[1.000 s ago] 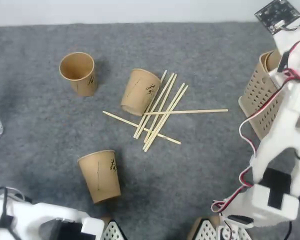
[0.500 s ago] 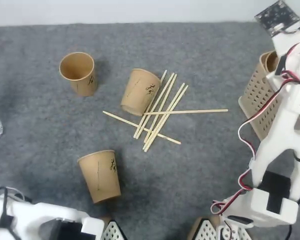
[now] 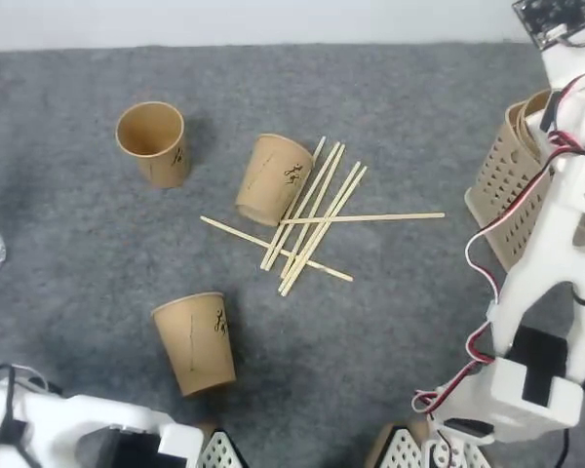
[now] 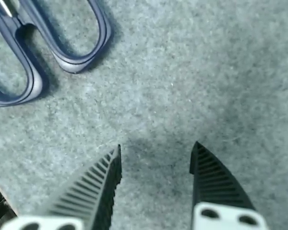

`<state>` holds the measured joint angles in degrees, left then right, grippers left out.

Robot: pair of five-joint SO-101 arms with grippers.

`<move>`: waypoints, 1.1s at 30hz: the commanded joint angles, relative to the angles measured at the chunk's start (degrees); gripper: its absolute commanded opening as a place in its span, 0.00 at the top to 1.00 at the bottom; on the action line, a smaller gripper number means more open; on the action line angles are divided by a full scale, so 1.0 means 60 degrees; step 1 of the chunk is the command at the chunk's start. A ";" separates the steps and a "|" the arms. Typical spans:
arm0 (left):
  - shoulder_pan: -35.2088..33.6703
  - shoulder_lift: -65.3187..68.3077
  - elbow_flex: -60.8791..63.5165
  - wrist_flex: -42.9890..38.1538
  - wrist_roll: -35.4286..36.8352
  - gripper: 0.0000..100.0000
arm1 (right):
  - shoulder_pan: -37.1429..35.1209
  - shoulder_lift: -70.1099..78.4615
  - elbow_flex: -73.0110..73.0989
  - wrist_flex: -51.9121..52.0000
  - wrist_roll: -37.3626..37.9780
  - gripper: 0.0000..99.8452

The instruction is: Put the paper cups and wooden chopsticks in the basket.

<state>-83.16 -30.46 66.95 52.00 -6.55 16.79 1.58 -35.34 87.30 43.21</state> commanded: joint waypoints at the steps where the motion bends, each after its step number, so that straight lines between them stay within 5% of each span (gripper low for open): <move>1: 0.0000 0.0015 -0.0022 0.0088 -0.0088 0.77 | 0.0579 0.0022 -0.0073 -0.0066 -0.0103 0.79; 6: 0.0029 0.0015 -0.0022 0.0088 -0.0088 0.77 | 0.0652 0.0593 -0.0073 -0.0125 -0.0176 0.79; 10: 0.0044 0.0015 -0.0022 0.0088 -0.0088 0.77 | -0.0418 0.0740 -0.0117 -0.0139 -0.0176 0.80; 15: 0.0000 0.0015 -0.0022 0.0088 -0.0088 0.77 | -0.1473 0.0842 -0.0117 -0.0520 -0.0176 0.99; 17: 0.0000 0.0015 -0.0022 0.0088 -0.0088 0.77 | -0.1619 0.0842 -0.0117 -0.0579 -0.0176 0.98; 33: 0.0073 0.0015 -0.0022 0.0088 -0.0088 0.77 | -0.0667 0.1311 -0.0073 -0.0930 -0.0161 0.99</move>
<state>-83.16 -30.46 66.95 52.00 -6.55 12.13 9.23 -35.34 82.37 42.77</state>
